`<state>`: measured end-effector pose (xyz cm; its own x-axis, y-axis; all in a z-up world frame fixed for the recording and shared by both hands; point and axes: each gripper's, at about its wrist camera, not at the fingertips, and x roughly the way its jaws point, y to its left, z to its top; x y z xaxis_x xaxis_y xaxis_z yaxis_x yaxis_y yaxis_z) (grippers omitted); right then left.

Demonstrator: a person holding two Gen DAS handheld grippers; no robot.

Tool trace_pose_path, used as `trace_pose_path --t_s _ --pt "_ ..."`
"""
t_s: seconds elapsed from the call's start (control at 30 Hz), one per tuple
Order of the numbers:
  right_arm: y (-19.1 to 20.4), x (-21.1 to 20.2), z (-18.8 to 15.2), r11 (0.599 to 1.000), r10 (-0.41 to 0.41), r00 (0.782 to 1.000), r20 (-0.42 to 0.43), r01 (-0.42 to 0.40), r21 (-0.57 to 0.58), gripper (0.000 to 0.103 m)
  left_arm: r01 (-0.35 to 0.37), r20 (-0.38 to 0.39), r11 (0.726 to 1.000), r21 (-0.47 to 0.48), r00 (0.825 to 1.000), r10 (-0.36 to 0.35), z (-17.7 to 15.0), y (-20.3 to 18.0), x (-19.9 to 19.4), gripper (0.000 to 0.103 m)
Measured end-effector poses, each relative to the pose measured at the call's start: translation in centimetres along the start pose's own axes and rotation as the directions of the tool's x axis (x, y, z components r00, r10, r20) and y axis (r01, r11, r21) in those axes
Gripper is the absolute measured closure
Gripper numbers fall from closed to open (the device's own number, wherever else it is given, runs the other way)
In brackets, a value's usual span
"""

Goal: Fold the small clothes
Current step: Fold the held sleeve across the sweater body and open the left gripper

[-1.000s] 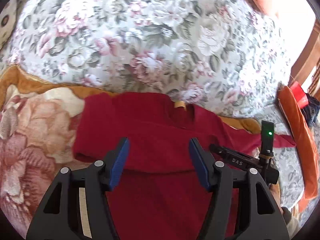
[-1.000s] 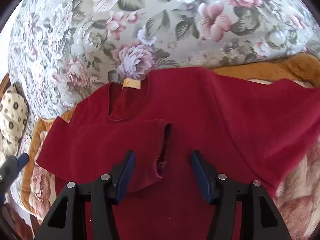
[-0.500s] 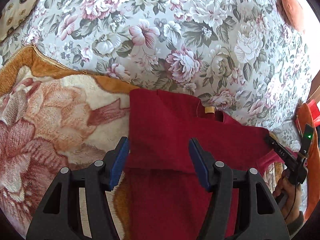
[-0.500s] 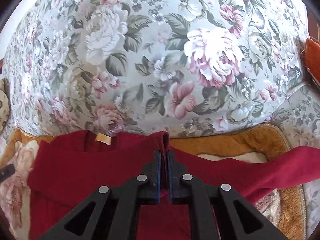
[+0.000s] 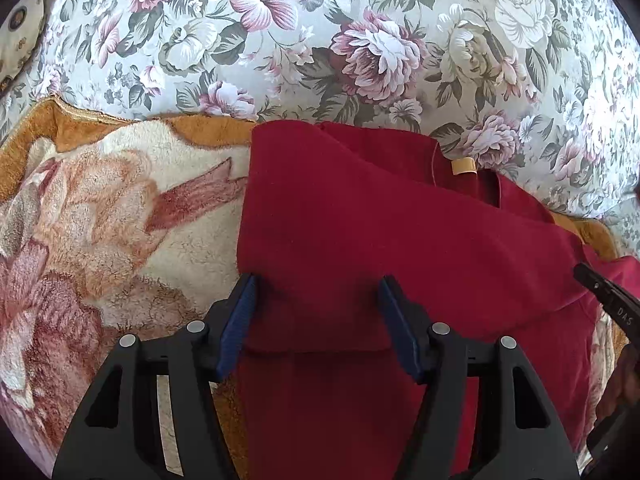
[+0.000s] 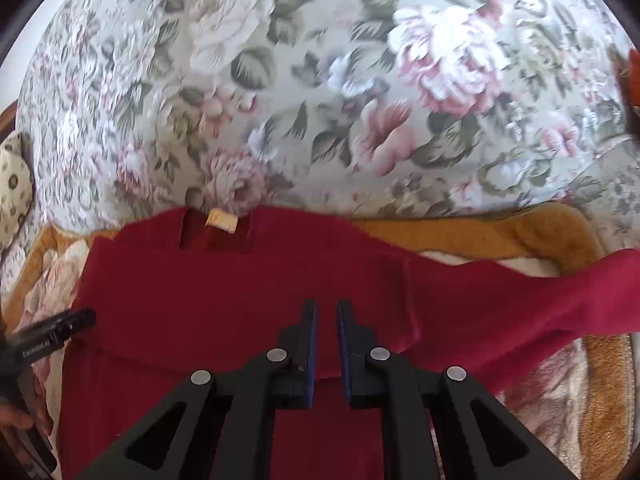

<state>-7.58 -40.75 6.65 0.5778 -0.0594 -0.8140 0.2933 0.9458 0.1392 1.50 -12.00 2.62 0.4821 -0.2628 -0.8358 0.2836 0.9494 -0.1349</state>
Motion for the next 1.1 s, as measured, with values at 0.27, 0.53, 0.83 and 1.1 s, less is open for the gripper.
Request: trace_pose_path --t_s 0.27,0.53,0.83,1.1 --pt "0.5 -0.5 -0.3 1.0 -0.027 1.0 -0.012 0.027 -0.008 0.094 -0.023 0.012 1.0 0.013 1.0 0.023 -0.3 -0.4 -0.1 0.037" --pt "1.0 -0.3 -2.1 0.996 -0.069 0.997 -0.035 0.066 -0.061 0.094 -0.045 0.017 0.999 0.022 0.999 0.044 -0.7 -0.7 -0.9 0.037" --pt "-0.4 -5.1 -3.4 1.0 -0.027 1.0 -0.013 0.027 0.007 0.092 -0.018 0.067 0.999 0.045 0.998 0.015 -1.3 -2.7 -4.8 0.038" --pt "-1.9 -7.1 -4.6 0.998 -0.007 1.0 -0.014 0.008 0.066 0.086 -0.005 0.099 0.996 0.094 0.995 -0.005 -2.2 -6.1 -7.2 0.037"
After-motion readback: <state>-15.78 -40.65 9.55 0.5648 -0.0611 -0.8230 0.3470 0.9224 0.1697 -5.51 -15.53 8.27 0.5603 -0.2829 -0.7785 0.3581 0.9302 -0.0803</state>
